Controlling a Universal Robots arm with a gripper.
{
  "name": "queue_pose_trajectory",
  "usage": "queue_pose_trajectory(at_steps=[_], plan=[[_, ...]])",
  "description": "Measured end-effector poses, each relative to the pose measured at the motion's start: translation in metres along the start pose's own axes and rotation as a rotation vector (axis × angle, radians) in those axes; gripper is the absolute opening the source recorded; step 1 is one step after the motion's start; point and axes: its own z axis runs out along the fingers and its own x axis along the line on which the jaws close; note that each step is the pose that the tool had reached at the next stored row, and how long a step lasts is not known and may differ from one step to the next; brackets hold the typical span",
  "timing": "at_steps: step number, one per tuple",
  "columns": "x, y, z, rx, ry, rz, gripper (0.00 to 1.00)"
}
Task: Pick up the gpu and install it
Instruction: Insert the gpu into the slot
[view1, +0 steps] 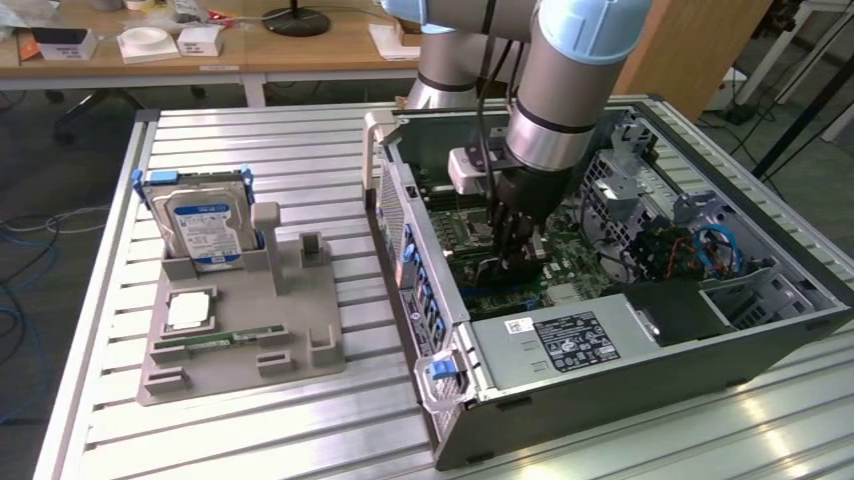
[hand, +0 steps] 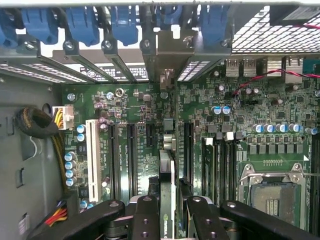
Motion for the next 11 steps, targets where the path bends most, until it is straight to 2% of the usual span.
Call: queue_pose_trajectory(at_steps=[11], plan=[[0.0000,0.0000,0.0001,-0.0002,0.0008,0.000,0.26]])
